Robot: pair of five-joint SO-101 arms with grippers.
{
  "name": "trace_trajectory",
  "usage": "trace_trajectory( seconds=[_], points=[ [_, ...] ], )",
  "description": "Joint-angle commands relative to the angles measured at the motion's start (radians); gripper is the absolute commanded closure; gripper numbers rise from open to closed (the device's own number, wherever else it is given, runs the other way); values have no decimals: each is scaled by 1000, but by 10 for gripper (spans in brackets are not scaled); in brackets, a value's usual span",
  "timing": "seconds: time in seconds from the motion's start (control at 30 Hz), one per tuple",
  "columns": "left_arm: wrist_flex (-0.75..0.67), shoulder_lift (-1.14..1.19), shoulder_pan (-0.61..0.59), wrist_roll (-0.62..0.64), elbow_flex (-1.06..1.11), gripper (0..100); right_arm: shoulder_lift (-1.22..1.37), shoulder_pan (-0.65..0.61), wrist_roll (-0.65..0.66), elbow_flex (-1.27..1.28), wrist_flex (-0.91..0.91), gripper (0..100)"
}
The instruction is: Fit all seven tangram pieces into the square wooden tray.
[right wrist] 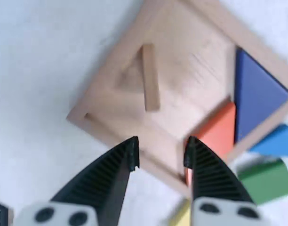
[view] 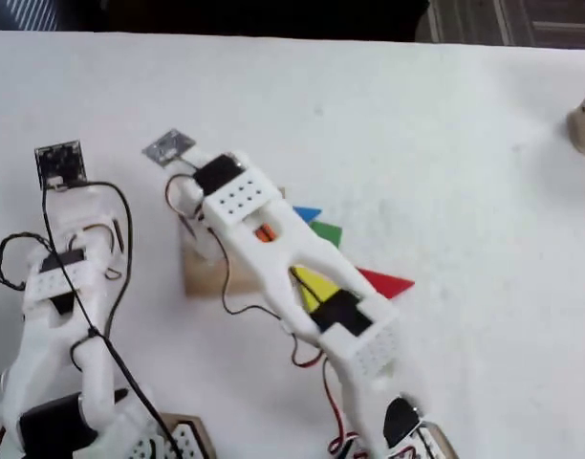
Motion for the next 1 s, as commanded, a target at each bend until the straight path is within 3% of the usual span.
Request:
trace_trajectory(
  seconds=[0.0, 0.23, 0.7, 0.97],
  points=[
    [-31, -35, 44, -8, -25, 976, -120, 51, 17, -17, 105, 843],
    [-32, -36, 120, -17, -3, 976, -286, 143, 49, 279, 2, 968],
    [-15, -44, 124, -17, 18, 976, -908, 338, 55, 1088, -401, 974],
    [55, -44, 222, -17, 20, 977, -1127, 584, 55, 1389, -651, 974]
  ],
)
